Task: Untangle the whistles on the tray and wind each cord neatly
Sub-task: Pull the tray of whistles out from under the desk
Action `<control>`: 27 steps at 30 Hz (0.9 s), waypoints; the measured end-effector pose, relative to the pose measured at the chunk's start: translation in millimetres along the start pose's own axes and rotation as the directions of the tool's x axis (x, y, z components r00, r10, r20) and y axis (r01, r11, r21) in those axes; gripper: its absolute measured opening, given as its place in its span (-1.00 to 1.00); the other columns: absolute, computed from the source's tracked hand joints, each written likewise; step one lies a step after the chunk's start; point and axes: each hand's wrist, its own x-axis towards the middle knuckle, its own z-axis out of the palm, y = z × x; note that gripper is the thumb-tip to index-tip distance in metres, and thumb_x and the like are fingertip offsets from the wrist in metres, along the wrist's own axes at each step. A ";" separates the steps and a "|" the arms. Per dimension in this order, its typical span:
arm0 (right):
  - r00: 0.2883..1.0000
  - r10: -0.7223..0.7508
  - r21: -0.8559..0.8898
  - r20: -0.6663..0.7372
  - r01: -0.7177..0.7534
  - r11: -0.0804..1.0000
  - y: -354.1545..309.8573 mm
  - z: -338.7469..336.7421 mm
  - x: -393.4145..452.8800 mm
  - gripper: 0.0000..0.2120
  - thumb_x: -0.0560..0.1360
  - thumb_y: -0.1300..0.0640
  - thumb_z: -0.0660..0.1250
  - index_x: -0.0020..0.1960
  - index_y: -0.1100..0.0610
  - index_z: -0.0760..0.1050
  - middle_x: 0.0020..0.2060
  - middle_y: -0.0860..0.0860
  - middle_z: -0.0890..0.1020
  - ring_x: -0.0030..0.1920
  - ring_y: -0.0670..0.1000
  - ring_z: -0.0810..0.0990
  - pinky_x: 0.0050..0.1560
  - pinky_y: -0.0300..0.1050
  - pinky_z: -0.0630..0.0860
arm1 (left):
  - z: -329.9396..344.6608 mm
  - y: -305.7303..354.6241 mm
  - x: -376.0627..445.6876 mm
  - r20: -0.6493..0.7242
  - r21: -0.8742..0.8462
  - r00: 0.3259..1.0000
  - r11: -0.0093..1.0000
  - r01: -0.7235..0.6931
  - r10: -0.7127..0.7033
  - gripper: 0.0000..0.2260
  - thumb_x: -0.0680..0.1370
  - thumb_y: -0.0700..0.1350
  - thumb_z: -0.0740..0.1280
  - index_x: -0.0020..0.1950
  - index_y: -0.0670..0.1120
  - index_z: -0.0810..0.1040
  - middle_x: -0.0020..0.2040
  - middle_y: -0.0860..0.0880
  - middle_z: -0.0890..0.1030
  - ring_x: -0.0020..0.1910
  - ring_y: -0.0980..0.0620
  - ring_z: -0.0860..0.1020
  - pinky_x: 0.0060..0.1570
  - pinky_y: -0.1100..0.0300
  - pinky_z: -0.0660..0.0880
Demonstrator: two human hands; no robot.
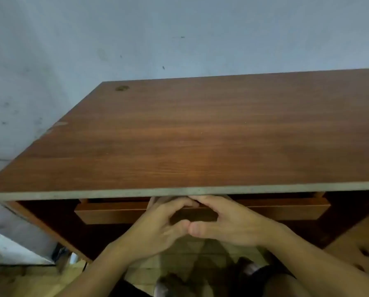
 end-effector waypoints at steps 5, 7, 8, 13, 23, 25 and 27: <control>0.997 0.002 -0.020 -0.073 -0.003 1.000 8.9 2.0 4.6 -0.40 0.51 -0.27 0.33 0.49 -0.12 0.35 0.39 -0.22 0.48 0.43 -0.18 0.41 0.45 0.02 0.38 | -3.3 -2.5 8.3 -0.008 -0.121 0.999 0.992 -0.041 0.040 -0.36 0.51 0.44 0.11 0.26 -0.01 0.59 0.25 0.10 0.61 0.32 0.05 0.52 0.33 -0.08 0.43; 0.997 0.006 -0.017 -0.077 -0.008 1.000 7.7 1.9 4.7 -0.44 0.51 -0.25 0.33 0.47 -0.17 0.36 0.38 -0.26 0.48 0.42 -0.23 0.40 0.46 -0.02 0.37 | -1.3 -2.6 7.0 -0.034 -0.120 0.999 0.992 -0.046 0.043 -0.39 0.52 0.43 0.11 0.24 0.00 0.60 0.24 0.11 0.61 0.31 0.05 0.52 0.33 -0.08 0.43; 0.997 -0.010 -0.028 -0.082 0.007 1.000 5.1 2.0 4.5 -0.46 0.51 -0.24 0.33 0.46 -0.20 0.36 0.38 -0.29 0.47 0.41 -0.26 0.39 0.47 -0.04 0.36 | -1.0 -2.4 5.9 -0.052 -0.127 0.997 0.990 -0.062 0.056 -0.40 0.52 0.42 0.11 0.23 0.00 0.60 0.24 0.11 0.61 0.31 0.05 0.53 0.33 -0.07 0.43; 0.994 0.028 -0.046 -0.102 -0.033 0.998 7.8 7.2 0.8 -0.37 0.44 -0.37 0.34 0.45 -0.16 0.40 0.36 -0.26 0.50 0.40 -0.23 0.41 0.45 0.00 0.39 | 0.6 2.6 -4.5 -0.088 -0.110 0.996 0.994 -0.021 0.011 -0.41 0.50 0.45 0.11 0.20 0.05 0.62 0.19 0.15 0.62 0.27 0.10 0.55 0.29 -0.10 0.46; 0.992 0.114 -0.082 -0.060 -0.119 0.990 -4.5 30.5 -29.8 -0.47 0.42 -0.42 0.29 0.35 -0.31 0.42 0.30 -0.24 0.46 0.32 -0.26 0.43 0.38 -0.08 0.42 | 15.2 29.8 -45.5 -0.113 -0.167 0.993 0.986 0.023 -0.042 -0.43 0.51 0.43 0.15 0.14 0.03 0.65 0.09 0.05 0.65 0.14 0.04 0.62 0.14 -0.08 0.53; 0.991 0.122 -0.080 -0.063 -0.126 0.989 -8.1 37.9 -37.7 -0.52 0.43 -0.39 0.28 0.33 -0.32 0.44 0.29 -0.24 0.47 0.30 -0.27 0.44 0.36 -0.12 0.42 | 20.0 34.8 -54.6 -0.128 -0.157 0.991 0.987 0.013 -0.034 -0.44 0.52 0.42 0.14 0.14 0.02 0.65 0.08 0.08 0.66 0.13 0.07 0.62 0.14 -0.03 0.54; 0.988 0.127 -0.068 -0.092 -0.133 0.989 -6.7 48.3 -46.3 -0.55 0.45 -0.38 0.26 0.31 -0.31 0.46 0.28 -0.24 0.49 0.29 -0.28 0.46 0.37 -0.12 0.42 | 27.6 38.7 -66.3 -0.140 -0.151 0.989 0.988 0.024 -0.046 -0.48 0.55 0.40 0.13 0.15 0.06 0.65 0.08 0.13 0.66 0.13 0.12 0.62 0.13 0.02 0.54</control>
